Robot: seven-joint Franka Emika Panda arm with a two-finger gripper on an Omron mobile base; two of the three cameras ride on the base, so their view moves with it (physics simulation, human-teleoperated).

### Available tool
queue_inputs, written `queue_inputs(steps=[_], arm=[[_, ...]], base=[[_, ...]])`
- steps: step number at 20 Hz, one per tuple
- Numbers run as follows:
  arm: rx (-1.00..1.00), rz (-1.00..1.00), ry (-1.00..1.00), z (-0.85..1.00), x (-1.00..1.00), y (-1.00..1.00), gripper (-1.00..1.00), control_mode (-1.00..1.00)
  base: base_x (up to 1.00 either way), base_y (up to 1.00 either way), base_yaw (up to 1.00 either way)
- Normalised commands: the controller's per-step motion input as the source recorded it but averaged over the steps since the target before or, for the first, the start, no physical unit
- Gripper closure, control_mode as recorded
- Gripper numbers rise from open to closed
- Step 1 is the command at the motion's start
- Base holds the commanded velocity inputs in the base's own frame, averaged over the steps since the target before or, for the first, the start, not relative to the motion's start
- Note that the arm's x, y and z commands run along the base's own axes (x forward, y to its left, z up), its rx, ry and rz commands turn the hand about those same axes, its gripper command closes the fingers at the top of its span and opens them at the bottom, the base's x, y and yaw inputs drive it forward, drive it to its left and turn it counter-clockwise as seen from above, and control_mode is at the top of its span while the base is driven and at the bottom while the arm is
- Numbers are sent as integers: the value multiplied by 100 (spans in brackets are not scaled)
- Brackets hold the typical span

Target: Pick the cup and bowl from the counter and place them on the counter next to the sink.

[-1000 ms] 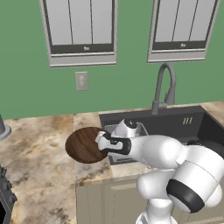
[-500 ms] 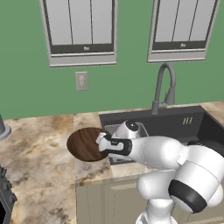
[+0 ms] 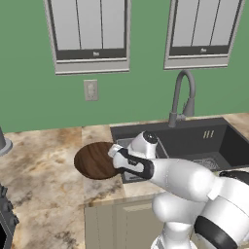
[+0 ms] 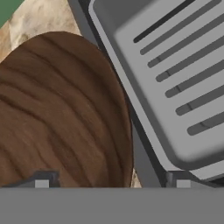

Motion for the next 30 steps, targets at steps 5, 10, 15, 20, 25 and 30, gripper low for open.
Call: queue_inputs(steps=[5, 10, 15, 20, 25, 30], arm=[[0, 0, -1, 46, -15, -11, -100, -100], [0, 5, 0, 51, -19, -15, -100, -100], [-4, 8, 0, 61, -30, -23, -100, -100], [-8, 5, 0, 52, -42, -35, -100, -100], [-17, 9, 0, 41, -50, -43, -100, -100], [-18, 11, 0, 39, -66, -44, -100, -100]], base=[[0, 0, 0], [0, 0, 0], [0, 0, 0], [0, 0, 0], [0, 0, 0], [0, 0, 0]])
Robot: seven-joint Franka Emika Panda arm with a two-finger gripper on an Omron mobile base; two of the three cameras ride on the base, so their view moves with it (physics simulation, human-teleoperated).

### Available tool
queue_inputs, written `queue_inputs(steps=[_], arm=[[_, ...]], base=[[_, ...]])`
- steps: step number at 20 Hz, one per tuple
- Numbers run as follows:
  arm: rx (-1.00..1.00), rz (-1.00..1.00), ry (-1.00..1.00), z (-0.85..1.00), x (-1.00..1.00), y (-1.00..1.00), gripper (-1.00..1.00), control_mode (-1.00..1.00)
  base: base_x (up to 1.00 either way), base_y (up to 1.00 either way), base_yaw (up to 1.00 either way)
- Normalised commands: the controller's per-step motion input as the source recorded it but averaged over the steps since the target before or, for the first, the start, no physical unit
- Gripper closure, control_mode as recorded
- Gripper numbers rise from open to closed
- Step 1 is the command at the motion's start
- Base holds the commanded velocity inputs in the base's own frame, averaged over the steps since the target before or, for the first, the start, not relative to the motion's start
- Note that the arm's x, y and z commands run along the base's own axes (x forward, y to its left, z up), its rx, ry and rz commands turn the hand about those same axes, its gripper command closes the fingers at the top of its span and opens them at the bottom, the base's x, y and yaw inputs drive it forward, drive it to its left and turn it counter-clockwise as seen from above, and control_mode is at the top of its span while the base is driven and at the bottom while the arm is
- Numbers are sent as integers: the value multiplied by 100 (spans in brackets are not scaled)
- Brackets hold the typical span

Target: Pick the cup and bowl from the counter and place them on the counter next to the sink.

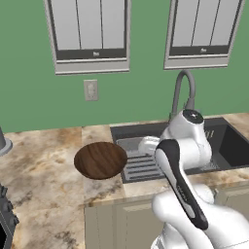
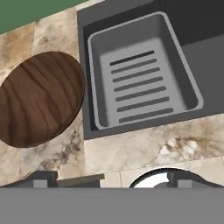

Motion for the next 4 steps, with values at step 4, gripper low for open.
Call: queue_inputs(steps=[4], arm=[[-17, 12, 0, 47, -71, -34, -100, -100]], base=[[0, 0, 0]])
